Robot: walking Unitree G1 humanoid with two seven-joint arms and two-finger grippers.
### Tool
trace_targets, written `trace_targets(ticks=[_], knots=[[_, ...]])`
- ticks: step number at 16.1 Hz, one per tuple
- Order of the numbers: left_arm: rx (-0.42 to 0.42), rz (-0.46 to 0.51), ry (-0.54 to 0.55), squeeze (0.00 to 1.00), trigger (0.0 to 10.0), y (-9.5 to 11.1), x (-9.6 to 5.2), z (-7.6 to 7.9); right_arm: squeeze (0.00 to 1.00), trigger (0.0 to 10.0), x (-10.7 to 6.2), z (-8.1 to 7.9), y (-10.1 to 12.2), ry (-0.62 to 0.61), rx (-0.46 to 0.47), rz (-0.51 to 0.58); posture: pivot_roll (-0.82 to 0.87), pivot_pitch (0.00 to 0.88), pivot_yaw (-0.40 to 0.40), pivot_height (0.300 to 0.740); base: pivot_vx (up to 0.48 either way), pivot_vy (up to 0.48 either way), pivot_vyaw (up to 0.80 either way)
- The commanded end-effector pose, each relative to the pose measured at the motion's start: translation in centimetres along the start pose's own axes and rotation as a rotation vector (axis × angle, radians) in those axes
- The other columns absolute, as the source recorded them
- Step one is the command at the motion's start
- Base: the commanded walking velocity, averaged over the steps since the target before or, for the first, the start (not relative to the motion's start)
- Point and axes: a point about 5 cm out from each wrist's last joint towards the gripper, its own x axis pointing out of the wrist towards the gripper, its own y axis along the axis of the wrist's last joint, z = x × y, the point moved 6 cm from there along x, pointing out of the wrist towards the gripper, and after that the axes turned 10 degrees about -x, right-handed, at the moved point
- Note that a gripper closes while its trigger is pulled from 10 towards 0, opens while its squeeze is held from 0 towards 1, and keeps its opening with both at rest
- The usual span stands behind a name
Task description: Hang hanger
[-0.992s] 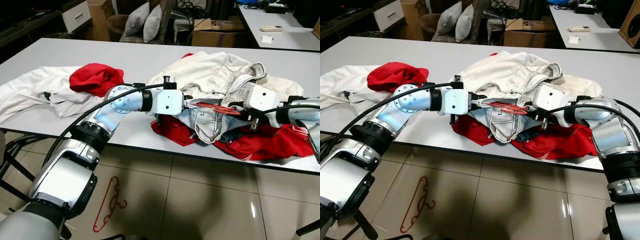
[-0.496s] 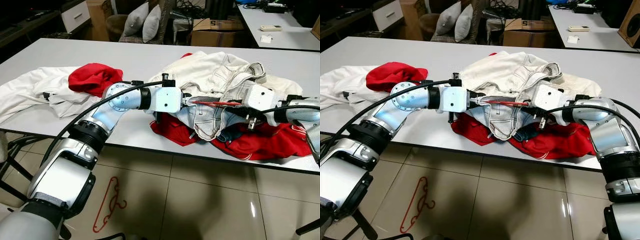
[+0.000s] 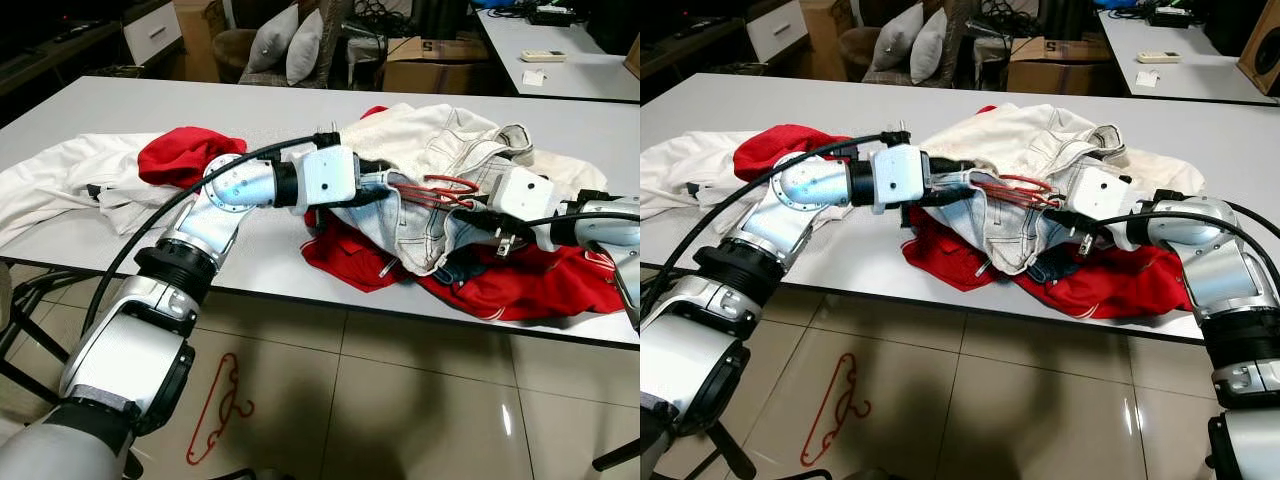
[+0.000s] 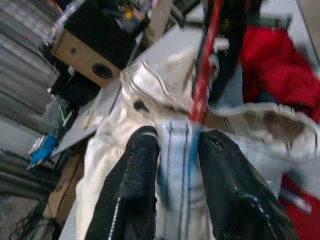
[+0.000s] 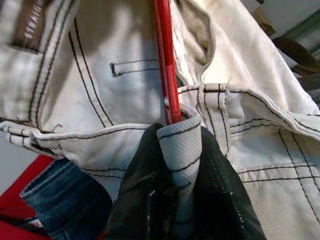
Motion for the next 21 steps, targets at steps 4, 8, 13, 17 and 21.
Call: trace_targets(ticks=[4,8,13,17,21], knots=[[-0.030,0.085,0.075,0.00,10.0,2.3,-1.0,-2.6,0.00,0.0,-0.6,0.4,1.2,-0.014,0.015,0.068,-0.07,0.000,0.081,0.740,0.000,0.000,0.00],[-0.070,-0.026,0.219,0.00,10.0,0.7,-2.1,-5.5,0.00,0.0,-1.0,0.4,2.1,0.004,0.040,0.123,-0.07,0.000,0.082,0.740,0.000,0.000,0.00],[-0.095,-0.025,0.297,0.00,10.0,0.8,-2.4,-6.7,0.00,0.0,-1.6,1.0,3.2,0.004,0.072,0.172,-0.07,0.000,0.084,0.740,0.000,0.000,0.00],[-0.282,0.131,0.631,0.00,10.0,3.0,-6.8,-12.9,0.00,0.0,-3.5,2.8,4.8,-0.049,0.141,0.248,-0.07,0.000,0.093,0.740,0.000,0.000,0.00],[-0.226,0.050,0.723,0.00,10.0,1.5,-10.5,-12.3,0.00,4.1,-6.6,6.5,6.9,-0.169,0.072,0.230,-0.07,0.000,0.093,0.740,0.000,0.000,0.00]])
